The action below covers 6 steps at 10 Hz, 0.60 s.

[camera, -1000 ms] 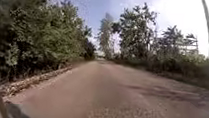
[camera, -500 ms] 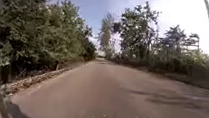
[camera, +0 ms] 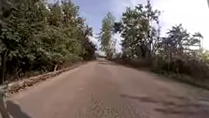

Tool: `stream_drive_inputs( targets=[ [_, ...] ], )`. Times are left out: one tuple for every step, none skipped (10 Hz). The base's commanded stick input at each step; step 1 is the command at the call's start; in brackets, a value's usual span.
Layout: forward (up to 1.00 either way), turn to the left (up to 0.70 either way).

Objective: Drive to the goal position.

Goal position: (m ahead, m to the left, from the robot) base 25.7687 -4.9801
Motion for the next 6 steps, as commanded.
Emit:
stream_drive_inputs(
  targets=[
    [0.7, 0.0],
    [0.7, 0.0],
    [0.7, 0.0],
    [0.7, 0.0],
    [0.7, 0.0],
    [0.7, 0.0]
  ],
)
